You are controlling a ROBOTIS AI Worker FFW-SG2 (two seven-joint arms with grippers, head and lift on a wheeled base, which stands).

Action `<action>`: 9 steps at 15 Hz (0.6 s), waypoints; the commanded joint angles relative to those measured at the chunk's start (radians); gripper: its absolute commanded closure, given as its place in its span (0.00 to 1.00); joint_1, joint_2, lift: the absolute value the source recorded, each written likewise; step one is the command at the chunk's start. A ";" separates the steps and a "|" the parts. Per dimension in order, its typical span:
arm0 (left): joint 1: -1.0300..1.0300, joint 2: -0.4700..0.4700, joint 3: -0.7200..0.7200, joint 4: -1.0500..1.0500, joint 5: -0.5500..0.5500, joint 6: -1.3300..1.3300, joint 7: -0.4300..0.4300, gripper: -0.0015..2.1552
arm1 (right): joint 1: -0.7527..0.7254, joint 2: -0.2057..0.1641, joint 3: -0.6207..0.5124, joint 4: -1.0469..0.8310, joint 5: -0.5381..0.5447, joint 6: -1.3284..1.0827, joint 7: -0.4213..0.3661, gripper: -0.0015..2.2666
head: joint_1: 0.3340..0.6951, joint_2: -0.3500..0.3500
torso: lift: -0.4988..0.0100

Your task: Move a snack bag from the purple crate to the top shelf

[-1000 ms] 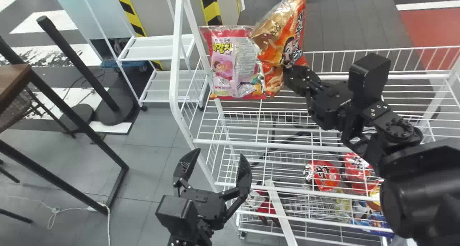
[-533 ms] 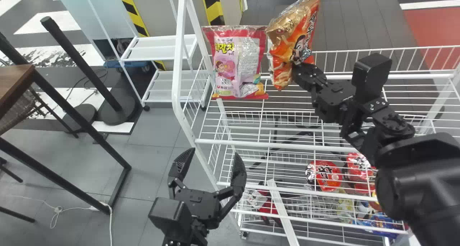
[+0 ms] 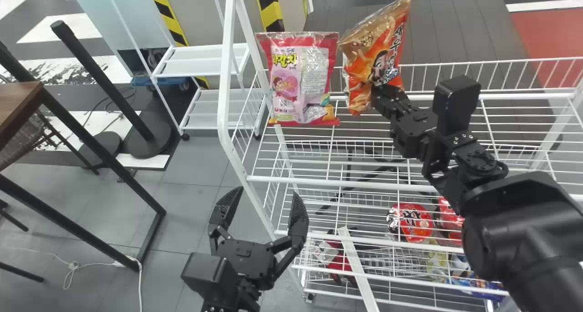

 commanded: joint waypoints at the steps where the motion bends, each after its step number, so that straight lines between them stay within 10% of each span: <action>1: -0.004 0.000 -0.006 0.001 0.000 0.000 0.000 0.02 | -0.002 0.002 -0.005 0.013 -0.024 -0.023 -0.005 0.70 | 1.00 0.83 | 0.98; 9: -0.008 -0.004 -0.007 0.004 0.000 0.000 0.000 0.02 | -0.070 0.002 -0.005 0.142 -0.064 -0.014 -0.049 0.70 | 1.00 0.79 | 0.98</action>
